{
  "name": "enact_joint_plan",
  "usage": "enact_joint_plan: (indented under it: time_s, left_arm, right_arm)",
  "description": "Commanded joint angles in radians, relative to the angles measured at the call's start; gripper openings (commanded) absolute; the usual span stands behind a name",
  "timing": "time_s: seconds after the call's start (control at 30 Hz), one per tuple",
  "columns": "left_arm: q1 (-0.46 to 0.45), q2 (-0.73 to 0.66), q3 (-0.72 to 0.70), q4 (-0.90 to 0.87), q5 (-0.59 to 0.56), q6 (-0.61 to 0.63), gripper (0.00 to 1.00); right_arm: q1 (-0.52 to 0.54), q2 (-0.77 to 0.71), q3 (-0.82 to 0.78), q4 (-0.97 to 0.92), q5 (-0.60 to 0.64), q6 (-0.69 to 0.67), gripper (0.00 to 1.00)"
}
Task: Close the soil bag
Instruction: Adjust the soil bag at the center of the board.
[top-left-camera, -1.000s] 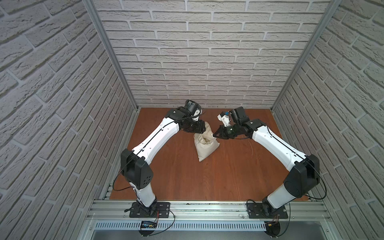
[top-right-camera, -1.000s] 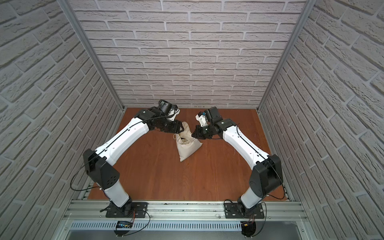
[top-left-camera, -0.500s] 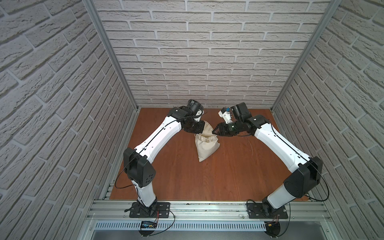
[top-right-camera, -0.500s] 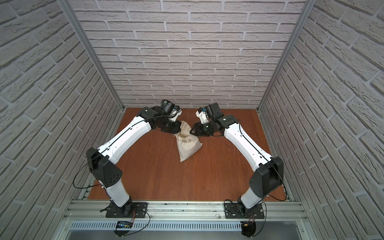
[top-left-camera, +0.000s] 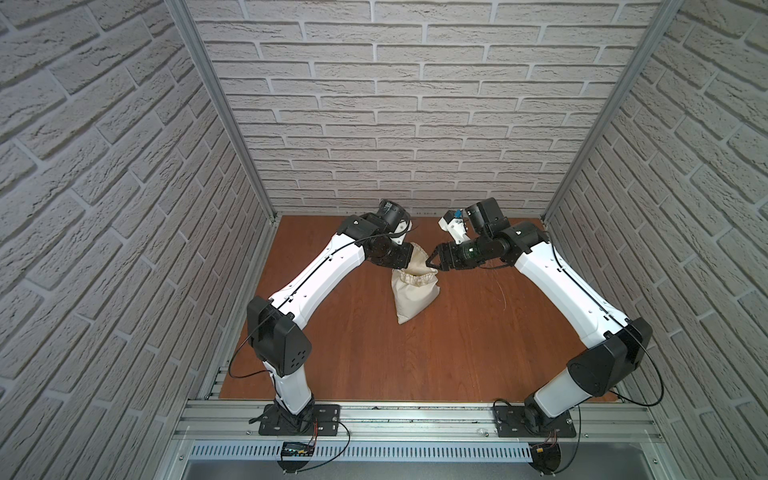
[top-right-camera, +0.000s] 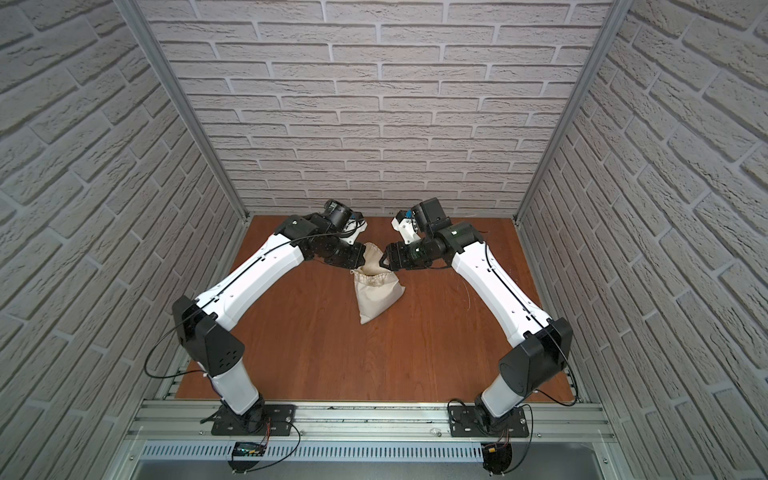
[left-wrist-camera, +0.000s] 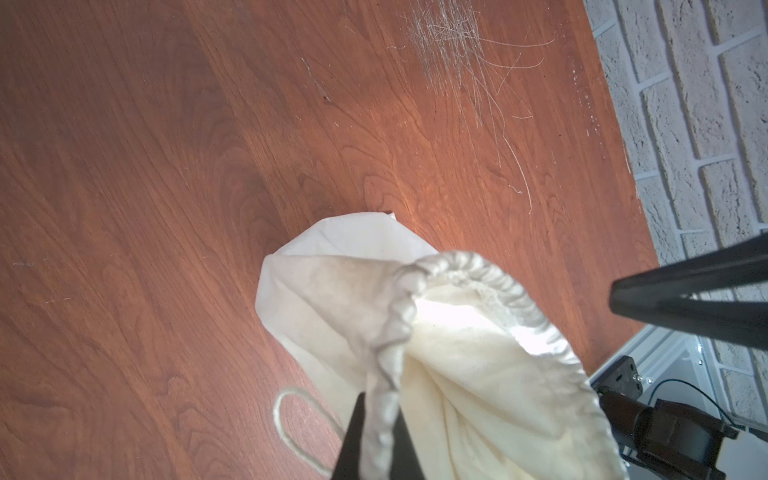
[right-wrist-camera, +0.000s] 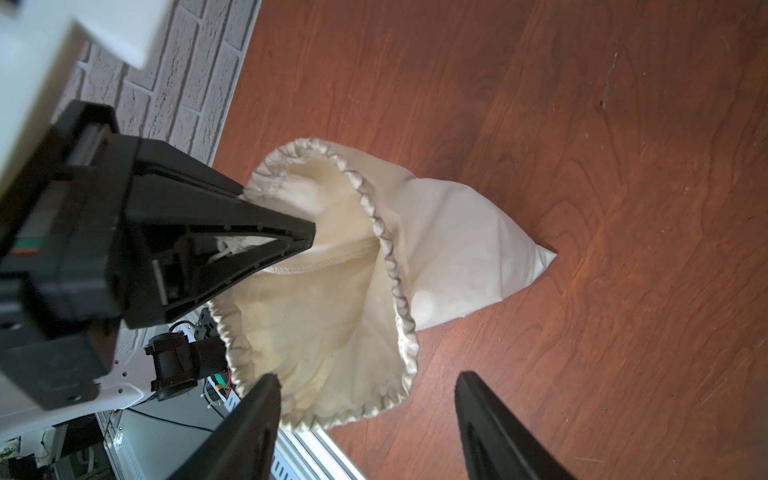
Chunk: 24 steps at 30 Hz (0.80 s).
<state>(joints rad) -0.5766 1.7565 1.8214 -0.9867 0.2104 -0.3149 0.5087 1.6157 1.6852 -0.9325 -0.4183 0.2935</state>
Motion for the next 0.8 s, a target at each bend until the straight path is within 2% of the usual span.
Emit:
enact_joint_plan:
  time_s: [0.0,0.2,0.33,0.37,0.5,0.57,0.67,0.77]
  left_arm:
    - [-0.008,-0.05,0.007,0.026,0.015,-0.004,0.0]
    - [-0.009,-0.066,-0.006,0.034,0.025,-0.003,0.0]
    - [-0.008,-0.081,-0.02,0.039,0.027,0.006,0.0]
    - [-0.008,-0.083,-0.021,0.038,0.024,0.008,0.0]
    - [-0.007,-0.087,-0.02,0.015,-0.004,0.025,0.0]
    - [-0.003,-0.088,-0.021,0.01,-0.009,0.029,0.0]
    - [-0.002,-0.087,-0.008,-0.007,-0.028,0.038,0.0]
    - [0.0,-0.082,0.011,-0.03,-0.052,0.052,0.0]
  right_arm:
    - [0.01,0.035,0.004,0.007,-0.015,-0.019,0.71]
    - [0.022,0.105,0.016,0.022,-0.02,-0.02,0.7]
    - [0.021,0.123,0.014,0.03,0.005,-0.021,0.64]
    - [0.019,0.126,0.019,0.028,0.005,-0.021,0.59]
    - [0.017,0.107,0.027,0.017,0.046,-0.015,0.23]
    - [0.016,0.076,0.019,0.028,0.086,-0.006,0.12]
    - [0.01,0.035,0.025,0.033,0.128,-0.001,0.05]
    - [-0.004,0.002,0.031,0.011,0.173,-0.001,0.03]
